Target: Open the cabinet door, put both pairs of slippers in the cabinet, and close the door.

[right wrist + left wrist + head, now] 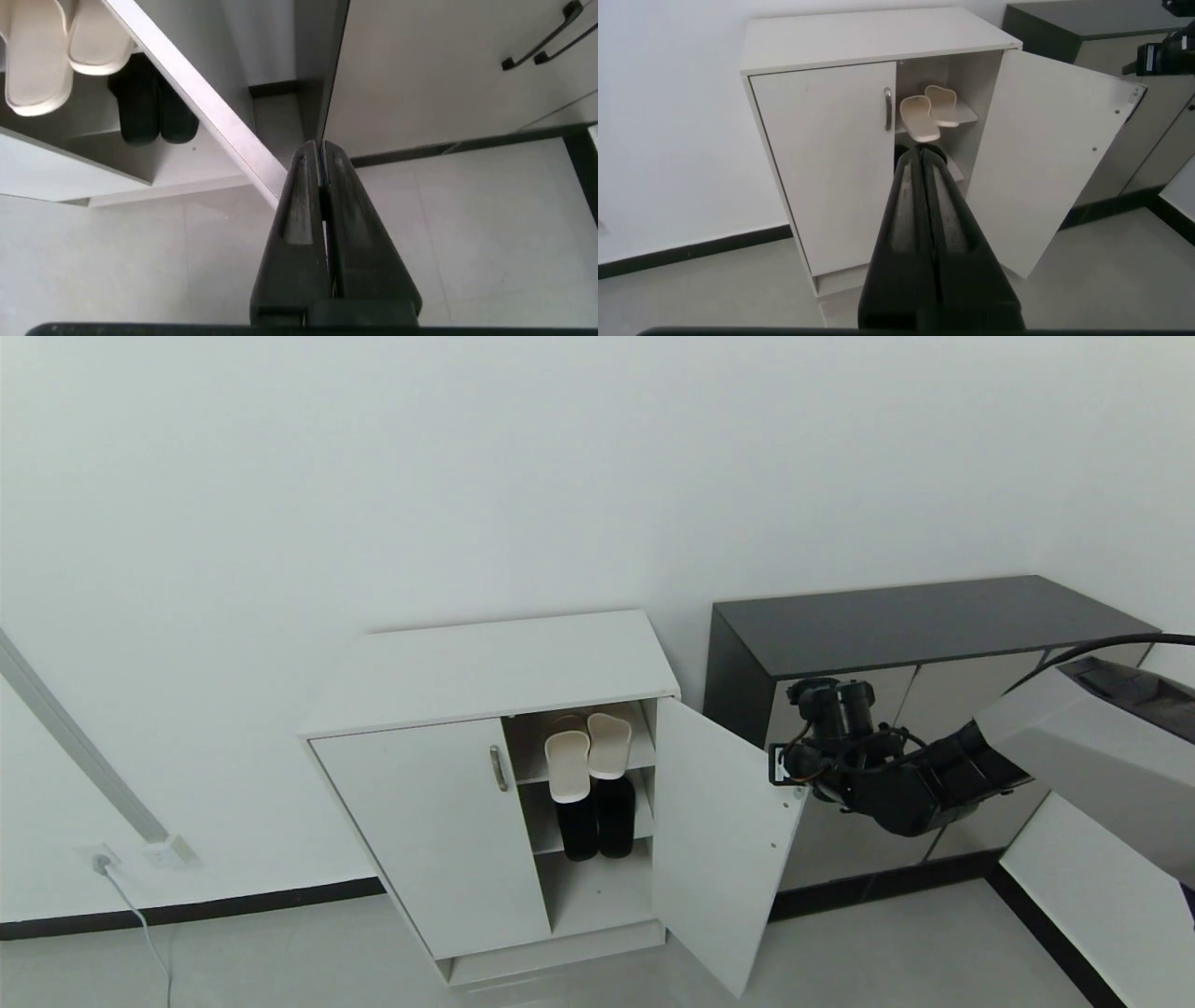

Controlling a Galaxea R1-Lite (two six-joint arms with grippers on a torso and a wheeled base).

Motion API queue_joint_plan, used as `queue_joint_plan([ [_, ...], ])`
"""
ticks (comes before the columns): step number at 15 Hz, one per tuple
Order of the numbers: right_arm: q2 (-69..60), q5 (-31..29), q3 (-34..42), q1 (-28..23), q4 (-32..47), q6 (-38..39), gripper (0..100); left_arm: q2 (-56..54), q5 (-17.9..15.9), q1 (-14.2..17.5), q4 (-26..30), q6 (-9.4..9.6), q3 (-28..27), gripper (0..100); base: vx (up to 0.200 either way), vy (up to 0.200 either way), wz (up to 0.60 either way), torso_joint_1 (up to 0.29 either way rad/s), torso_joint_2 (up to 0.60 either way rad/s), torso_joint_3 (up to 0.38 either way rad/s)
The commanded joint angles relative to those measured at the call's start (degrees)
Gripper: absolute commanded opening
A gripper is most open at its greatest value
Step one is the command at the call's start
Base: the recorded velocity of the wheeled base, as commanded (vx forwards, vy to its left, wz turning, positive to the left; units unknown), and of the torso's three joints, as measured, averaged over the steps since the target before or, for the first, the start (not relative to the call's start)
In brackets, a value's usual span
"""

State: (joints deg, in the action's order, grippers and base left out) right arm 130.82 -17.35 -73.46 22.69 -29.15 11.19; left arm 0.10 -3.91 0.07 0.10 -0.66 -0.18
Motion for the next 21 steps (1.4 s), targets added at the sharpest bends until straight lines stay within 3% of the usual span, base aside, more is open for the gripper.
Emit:
queue_joint_plan([
  [1, 0.05, 0.03, -0.02, 0.34, 1.02, -0.03, 0, -0.01, -0.04, 0.01, -0.01, 0.04, 0.01, 0, 0.000, 0.000, 0.00, 0.000, 0.00, 0.000],
  [7, -0.30, -0.06, 0.86, 2.10, 1.46, 0.06, 0, -0.01, -0.04, 0.01, -0.01, 0.04, 0.01, 0, 0.000, 0.000, 0.00, 0.000, 0.00, 0.000],
  [17, -8.47, 0.03, 9.56, 17.13, 1.11, 3.84, 0, -0.01, 0.05, 0.01, -0.01, -0.04, 0.01, 0, 0.000, 0.000, 0.00, 0.000, 0.00, 0.000],
  [21, -11.73, 2.23, 12.82, 19.33, -0.03, 4.01, 0, -0.01, 0.05, 0.01, -0.01, -0.04, 0.01, 0, 0.000, 0.000, 0.00, 0.000, 0.00, 0.000],
])
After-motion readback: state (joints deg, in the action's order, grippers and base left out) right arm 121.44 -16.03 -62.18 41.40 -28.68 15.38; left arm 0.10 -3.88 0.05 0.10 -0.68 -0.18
